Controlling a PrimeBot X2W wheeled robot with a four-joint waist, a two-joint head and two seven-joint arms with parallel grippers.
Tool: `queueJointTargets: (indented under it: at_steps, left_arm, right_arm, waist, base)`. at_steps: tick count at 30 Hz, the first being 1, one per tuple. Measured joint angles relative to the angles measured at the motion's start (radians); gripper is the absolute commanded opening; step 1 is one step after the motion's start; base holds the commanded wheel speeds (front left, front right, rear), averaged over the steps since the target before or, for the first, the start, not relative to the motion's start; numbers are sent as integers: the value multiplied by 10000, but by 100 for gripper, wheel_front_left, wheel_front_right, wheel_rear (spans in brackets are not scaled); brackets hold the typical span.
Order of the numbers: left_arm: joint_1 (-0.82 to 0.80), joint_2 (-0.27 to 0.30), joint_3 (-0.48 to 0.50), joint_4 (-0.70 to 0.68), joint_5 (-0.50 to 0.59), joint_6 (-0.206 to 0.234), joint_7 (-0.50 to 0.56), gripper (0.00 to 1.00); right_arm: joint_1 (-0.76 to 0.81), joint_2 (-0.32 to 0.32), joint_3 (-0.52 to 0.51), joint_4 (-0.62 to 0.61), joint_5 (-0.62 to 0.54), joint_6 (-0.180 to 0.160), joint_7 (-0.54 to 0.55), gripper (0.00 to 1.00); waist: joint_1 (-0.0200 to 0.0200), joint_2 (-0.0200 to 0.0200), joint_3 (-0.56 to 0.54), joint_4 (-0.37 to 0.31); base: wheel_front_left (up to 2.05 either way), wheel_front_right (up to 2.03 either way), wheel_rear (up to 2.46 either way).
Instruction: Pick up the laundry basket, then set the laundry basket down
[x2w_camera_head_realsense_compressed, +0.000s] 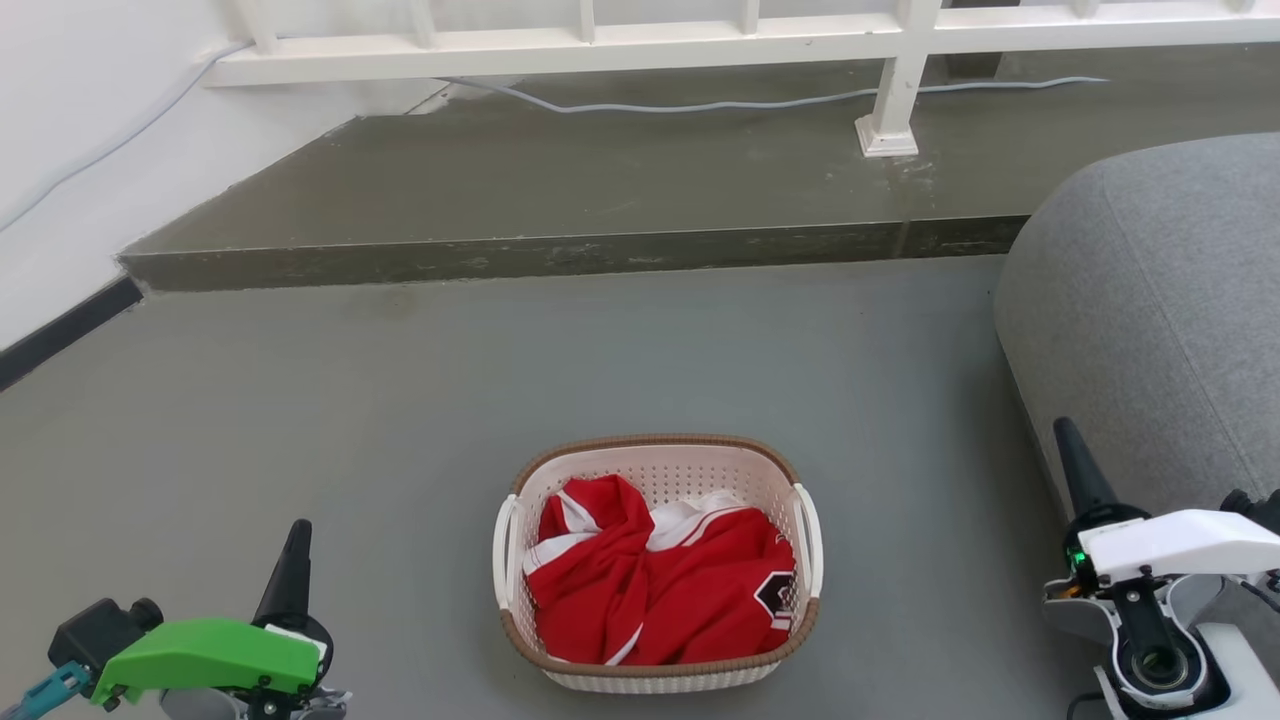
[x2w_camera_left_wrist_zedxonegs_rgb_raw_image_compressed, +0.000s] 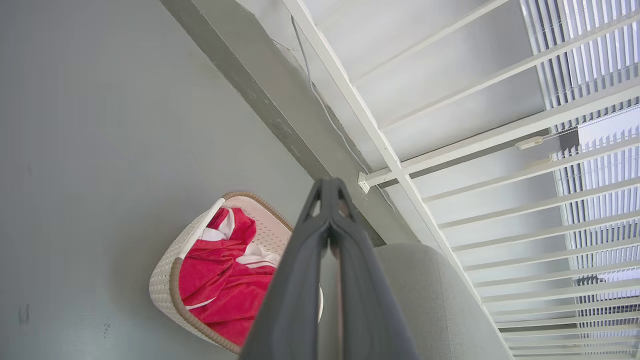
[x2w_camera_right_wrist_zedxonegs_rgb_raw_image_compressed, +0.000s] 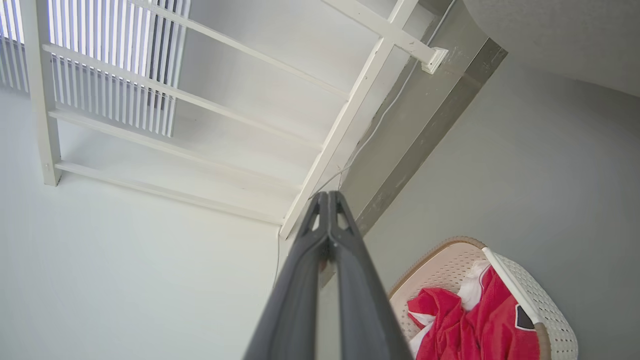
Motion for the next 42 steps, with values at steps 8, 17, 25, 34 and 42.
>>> queueJointTargets:
  at_steps: [8,17,25,34,42]
  left_arm:
    - [-128,-27,276,163,-1068,-255,186,0]
    - [-225,-82,566,408,-2176,-514,435,0]
    - [-416,-125,796,525,-3196,-702,623,0]
    - [-517,-161,1066,763,-4322,-924,880,0]
    - [-593,-169,1129,794,-4347,-949,886,0]
  right_arm:
    - [-26,46,-278,111,1026,198,199,0]
    - [-125,127,-602,259,2169,424,502,0]
    - [-235,230,-888,362,3200,596,715,0]
    - [-314,324,-1202,481,4343,803,986,0]
    - [-401,328,-1246,535,4385,855,988,0]
  waist:
    - [0,0,-61,55]
    - [0,0,-129,117]
    - [0,0,-189,171]
    - [0,0,-255,231]
    - [0,0,-257,231]
  base:
    - [0,0,0]
    - [0,0,0]
    - [0,0,0]
    - [0,0,0]
    - [0,0,0]
